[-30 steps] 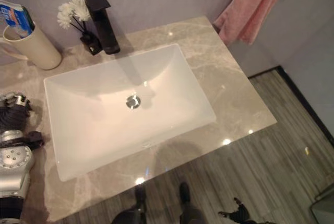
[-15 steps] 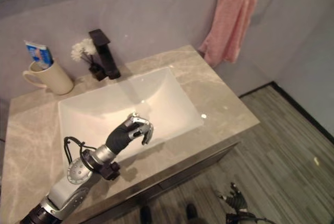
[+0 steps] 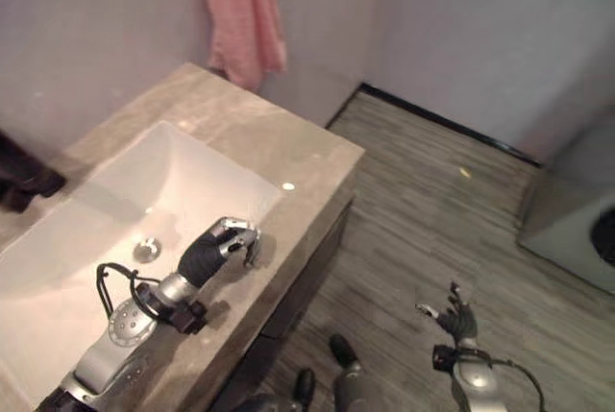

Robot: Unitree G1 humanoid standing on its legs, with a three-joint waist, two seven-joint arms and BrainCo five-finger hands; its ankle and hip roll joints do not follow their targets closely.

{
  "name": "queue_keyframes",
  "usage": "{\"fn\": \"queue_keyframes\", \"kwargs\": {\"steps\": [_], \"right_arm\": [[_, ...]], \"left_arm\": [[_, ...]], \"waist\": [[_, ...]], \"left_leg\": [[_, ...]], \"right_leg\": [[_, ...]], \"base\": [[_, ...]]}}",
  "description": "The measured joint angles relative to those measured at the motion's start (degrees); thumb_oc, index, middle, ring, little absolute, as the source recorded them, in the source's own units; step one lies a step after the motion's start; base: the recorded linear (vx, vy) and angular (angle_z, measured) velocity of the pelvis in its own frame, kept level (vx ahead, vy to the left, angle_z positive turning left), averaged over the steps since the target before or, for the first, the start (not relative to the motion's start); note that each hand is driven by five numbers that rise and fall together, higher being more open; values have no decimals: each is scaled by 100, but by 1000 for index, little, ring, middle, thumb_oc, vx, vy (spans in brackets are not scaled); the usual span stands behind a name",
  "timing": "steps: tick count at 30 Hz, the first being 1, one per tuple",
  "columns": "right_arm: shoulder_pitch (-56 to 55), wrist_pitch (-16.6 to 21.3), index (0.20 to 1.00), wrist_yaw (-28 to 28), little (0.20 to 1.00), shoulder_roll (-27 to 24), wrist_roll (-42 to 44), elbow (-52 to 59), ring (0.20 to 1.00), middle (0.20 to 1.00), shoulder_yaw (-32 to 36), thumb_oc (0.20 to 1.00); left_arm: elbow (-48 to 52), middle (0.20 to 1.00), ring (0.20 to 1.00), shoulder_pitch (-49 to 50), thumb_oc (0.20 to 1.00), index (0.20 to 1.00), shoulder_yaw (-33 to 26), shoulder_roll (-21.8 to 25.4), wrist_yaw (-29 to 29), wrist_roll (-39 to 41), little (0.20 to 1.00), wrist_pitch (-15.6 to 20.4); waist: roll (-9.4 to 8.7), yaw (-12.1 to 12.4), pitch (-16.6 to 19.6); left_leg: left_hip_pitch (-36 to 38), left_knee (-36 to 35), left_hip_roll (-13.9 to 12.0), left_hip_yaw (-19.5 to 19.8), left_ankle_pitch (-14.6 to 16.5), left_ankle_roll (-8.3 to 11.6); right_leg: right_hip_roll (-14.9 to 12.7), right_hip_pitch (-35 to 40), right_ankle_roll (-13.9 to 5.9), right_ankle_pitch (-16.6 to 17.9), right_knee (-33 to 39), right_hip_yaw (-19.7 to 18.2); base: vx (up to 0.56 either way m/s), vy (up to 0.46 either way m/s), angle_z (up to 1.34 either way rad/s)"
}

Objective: Put brush and paste in cup on sink, flatten towel.

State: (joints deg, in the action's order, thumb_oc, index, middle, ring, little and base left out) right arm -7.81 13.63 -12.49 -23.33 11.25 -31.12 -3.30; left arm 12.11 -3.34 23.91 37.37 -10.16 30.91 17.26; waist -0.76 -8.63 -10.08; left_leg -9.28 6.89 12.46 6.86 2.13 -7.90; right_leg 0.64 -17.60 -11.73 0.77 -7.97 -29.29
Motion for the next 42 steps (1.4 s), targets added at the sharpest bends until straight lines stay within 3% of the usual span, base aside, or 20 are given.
{"fn": "queue_keyframes", "kwargs": {"steps": [1, 2, 3, 5, 6, 7, 8, 10, 12, 13, 19, 23, 24, 25, 26, 27, 29, 33, 37, 42], "right_arm": [[-85, 11, 1000, 1, 1000, -132, -269, 527, 1000, 1000, -158, 1000], [-93, 131, 1000, -14, 1000, -162, -499, 804, 1000, 1000, -136, 1000], [-24, 104, 1000, -79, 1000, -168, -631, 807, 1000, 1000, -141, 1000], [107, 56, 1000, -119, 1000, -137, -827, 811, 1000, 1000, -306, 1000], [163, 53, 1000, -110, 1000, -131, -1018, 922, 1000, 1000, -365, 1000], [83, 50, 1000, -121, 1000, -132, -1042, 1002, 1000, 1000, -344, 1000], [55, 25, 1000, -109, 1000, -94, -1075, 1051, 1000, 1000, -306, 1000], [-167, 9, 1000, -124, 1000, -143, -1276, 1159, 1000, 1000, -47, 1000], [-397, -43, 1000, -154, 1000, -234, -1497, 1258, 1000, 1000, 97, 1000], [-371, -66, 1000, -146, 1000, -262, -1647, 1281, 1000, 1000, 94, 1000], [-528, -110, 1000, -114, 1000, -363, -1650, 1247, 1000, 1000, 88, 1000], [-466, -135, 1000, -113, 1000, -390, -1590, 1013, 1000, 1000, 87, 1000], [-428, -135, 1000, -114, 1000, -413, -1554, 983, 1000, 1000, 86, 1000], [-322, -142, 1000, -117, 1000, -414, -1460, 976, 1000, 1000, 83, 1000], [-311, -144, 1000, -116, 1000, -415, -1412, 977, 1000, 1000, 75, 1000], [-202, -131, 1000, -126, 1000, -422, -1320, 910, 1000, 1000, 34, 1000], [49, -160, 1000, -274, 1000, -344, -1110, 442, 1000, 1000, -28, 1000], [-41, -216, 1000, -189, 1000, -266, -847, 353, 1000, 1000, -339, 1000], [-241, -218, 1000, -161, 1000, -250, -761, 340, 1000, 1000, -288, 1000], [-96, -219, 1000, -190, 1000, -205, -767, 271, 1000, 1000, -246, 1000]], "left_arm": [[-122, 200, 200, -3, 200, 200, 11, -2, 49, -4, 200, 6], [-207, 200, 200, -115, 200, 200, 76, -60, 47, -54, 200, 60], [-323, 200, 200, -260, 200, 200, 122, -142, 67, -87, 200, 69], [-423, 200, 200, -465, 200, 200, 18, -198, 198, -228, 200, 63], [-626, 200, 200, -452, 200, 200, -85, -335, 288, -284, 200, 60], [-667, 200, 200, -425, 200, 200, -117, -463, 381, -303, 200, 41], [-631, 200, 200, -246, 200, 200, -301, -597, 460, -456, 200, 43], [-608, 200, 200, -170, 200, 200, -439, -625, 557, -731, 200, 11], [-557, 200, 200, -143, 200, 200, -683, -597, 756, -1045, 200, -2], [-599, 200, 200, -88, 200, 200, -837, -705, 918, -1218, 200, -8], [-1133, 200, 200, -238, 200, 200, -839, -1086, 1221, -1654, 200, -99], [-1607, 256, 256, -293, 256, 256, -784, -1162, 1380, -2038, 256, -268], [-1652, 460, 460, -250, 460, 460, -798, -1189, 1422, -2039, 460, -285], [-1752, 1000, 1000, -240, 1000, 1000, -816, -1243, 1457, -2027, 1000, -289], [-1876, 1000, 1000, -242, 1000, 1000, -819, -1321, 1499, -2004, 1000, -293], [-2270, 1000, 1000, -269, 1000, 1000, -750, -1505, 1631, -1994, 1000, -292], [-2872, 1000, 1000, -182, 1000, 1000, -670, -1559, 1875, -2304, 1000, -431], [-4152, 1000, 1000, -99, 1000, 1000, -791, -1703, 2295, -2539, 1000, -663], [-3890, 1000, 1000, 442, 1000, 1000, -952, -1735, 2291, -2532, 1000, -707], [-3885, 1000, 1000, 484, 1000, 1000, -997, -1698, 2289, -2501, 1000, -723]], "waist": [[28, 202, -23], [70, 91, -73], [133, -20, -115], [160, 114, -291], [200, 237, -313], [208, 106, -324], [215, 265, -317], [165, 272, -285], [48, 258, -231], [64, 349, -221], [170, 303, -74], [-43, 336, 31], [-57, 348, 31], [-96, 419, 19], [-128, 491, 29], [-225, 611, 39], [-195, 670, 144], [-34, 597, 327], [-20, 475, 380], [28, 499, 413]], "left_leg": [[3, -187, -70, -405, -41, -9], [19, -284, -96, -598, -50, 5], [15, -306, -134, -749, -42, -8], [110, -386, -443, -1385, -74, -61], [262, -517, -614, -1831, -69, -56], [437, -592, -719, -2069, -19, -2], [657, -742, -880, -2571, -15, 17], [701, -700, -959, -2746, 34, 75], [697, -702, -967, -2832, 62, 207], [722, -708, -1038, -2916, 31, 315], [773, -636, -1478, -2609, -157, 639], [391, 261, -1659, -2237, -264, 818], [375, 424, -1703, -2152, -279, 841], [272, 799, -1773, -2086, -280, 848], [186, 1055, -1809, -1934, -333, 924], [-92, 1431, -1599, -1168, -195, 1163], [46, 526, -1229, -459, -86, 1170], [378, -185, -1236, -739, -192, 949], [796, -983, -1204, -762, -629, 686], [1025, -1187, -1082, -816, -638, 651]], "right_leg": [[83, -187, -43, 30, -125, 37], [-6, -164, -41, 31, 34, 226], [-182, -94, 95, 26, 227, 800], [-394, -213, 145, 47, 253, 2319], [-739, -173, 180, 30, 134, 3612], [-880, 56, 85, 19, -48, 3409], [-815, 77, 20, -180, -841, 3095], [-881, 461, -71, -464, -1010, 3036], [-883, 1037, 57, -571, -182, 3198], [-803, 1123, 401, -435, 115, 3154], [-284, 1495, 722, -218, 563, 3193], [-237, 1729, 1053, -298, 650, 3460], [-183, 1785, 1084, -320, 596, 3476], [-160, 1788, 1192, -382, 548, 3461], [-158, 1797, 1268, -417, 505, 3425], [-169, 1932, 1331, -364, 513, 3423], [-121, 1914, 1311, -340, 585, 3348], [178, 2020, 1371, -291, 781, 3444], [219, 2047, 1355, -190, 916, 3419], [107, 2339, 1241, -131, 1282, 3343]], "base": [[-51, -2, -189], [-104, 15, -171], [-148, -15, -119], [-144, 3, -154], [-138, 17, -204], [-129, -30, -237], [-97, -48, -181], [-49, -93, -108], [-38, -172, -43], [-13, -128, -39], [-6, -245, -6], [1, -236, 34], [-24, -114, 12], [-14, -64, -2], [65, -21, -5], [66, -8, -9], [54, -6, -21], [72, 30, -11], [41, 37, 4], [33, 20, -3]]}}
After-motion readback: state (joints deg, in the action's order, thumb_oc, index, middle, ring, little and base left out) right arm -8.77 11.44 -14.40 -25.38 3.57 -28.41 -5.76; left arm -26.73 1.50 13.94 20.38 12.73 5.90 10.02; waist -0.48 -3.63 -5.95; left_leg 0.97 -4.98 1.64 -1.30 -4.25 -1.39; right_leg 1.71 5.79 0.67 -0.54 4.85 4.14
